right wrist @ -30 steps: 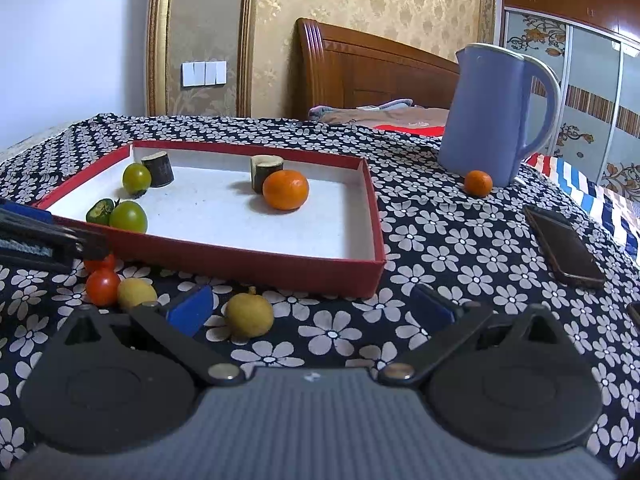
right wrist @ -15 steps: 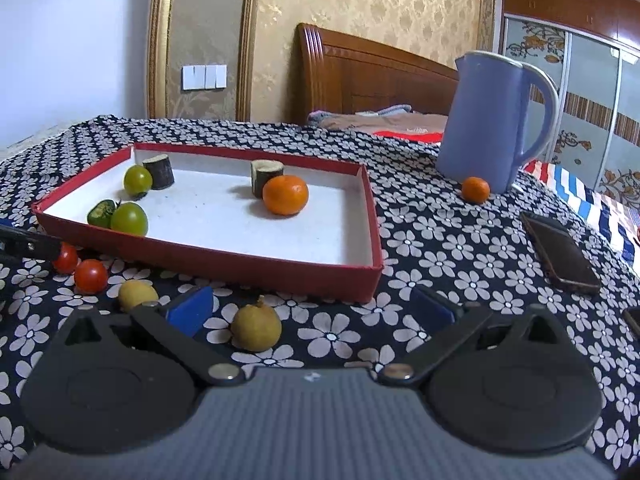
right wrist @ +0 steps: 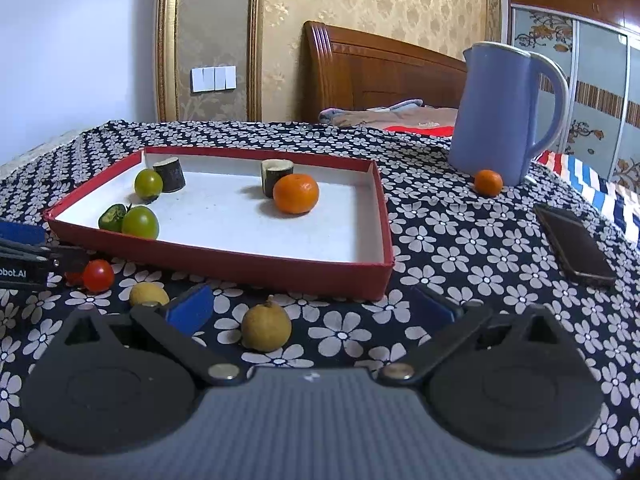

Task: Organize fruits
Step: 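Move both grippers back to the fruit row beside the tray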

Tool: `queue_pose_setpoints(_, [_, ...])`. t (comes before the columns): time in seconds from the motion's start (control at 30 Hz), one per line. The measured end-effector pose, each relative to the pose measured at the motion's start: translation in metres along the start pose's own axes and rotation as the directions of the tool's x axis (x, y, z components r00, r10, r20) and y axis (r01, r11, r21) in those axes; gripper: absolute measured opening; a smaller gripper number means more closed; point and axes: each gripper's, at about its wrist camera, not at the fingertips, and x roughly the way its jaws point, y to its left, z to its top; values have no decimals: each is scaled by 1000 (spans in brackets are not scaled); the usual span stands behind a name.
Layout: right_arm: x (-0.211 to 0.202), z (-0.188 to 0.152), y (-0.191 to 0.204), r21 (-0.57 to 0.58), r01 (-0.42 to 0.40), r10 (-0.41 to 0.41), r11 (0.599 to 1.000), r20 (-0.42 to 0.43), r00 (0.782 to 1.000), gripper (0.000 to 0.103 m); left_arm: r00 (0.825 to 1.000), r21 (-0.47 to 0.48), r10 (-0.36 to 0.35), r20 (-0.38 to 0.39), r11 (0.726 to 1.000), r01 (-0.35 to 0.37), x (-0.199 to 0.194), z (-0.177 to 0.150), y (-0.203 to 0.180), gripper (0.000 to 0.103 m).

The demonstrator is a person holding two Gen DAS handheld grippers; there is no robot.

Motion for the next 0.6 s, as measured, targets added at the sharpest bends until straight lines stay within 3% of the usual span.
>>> queue_pose_setpoints(0.1, [1,0,-3,12,-9,10,1000,-5,1000,103,1000,-13,-16,3,1000,16,1,1,-1,61])
queue_pose_setpoints(0.23, [2,0,-2,7,-5,5,1000,-5,1000,103,997,-15,-70,17,997,71,-2,1,-7,56])
queue_pose_setpoints(0.4, [0,0,0,-3,-3,3,1000,6,1000,103,998,-26,-54,11,998,55,-1,-4,0,55])
queue_pose_setpoints(0.53, [0,0,-2,4,-9,9,1000,5,1000,103,989,-71,-150,-15,986,149,-3,-3,8,55])
queue_pose_setpoints(0.6, [0,0,-3,10,-10,10,1000,3,1000,103,987,-67,-158,-21,985,156,-6,-3,8,55])
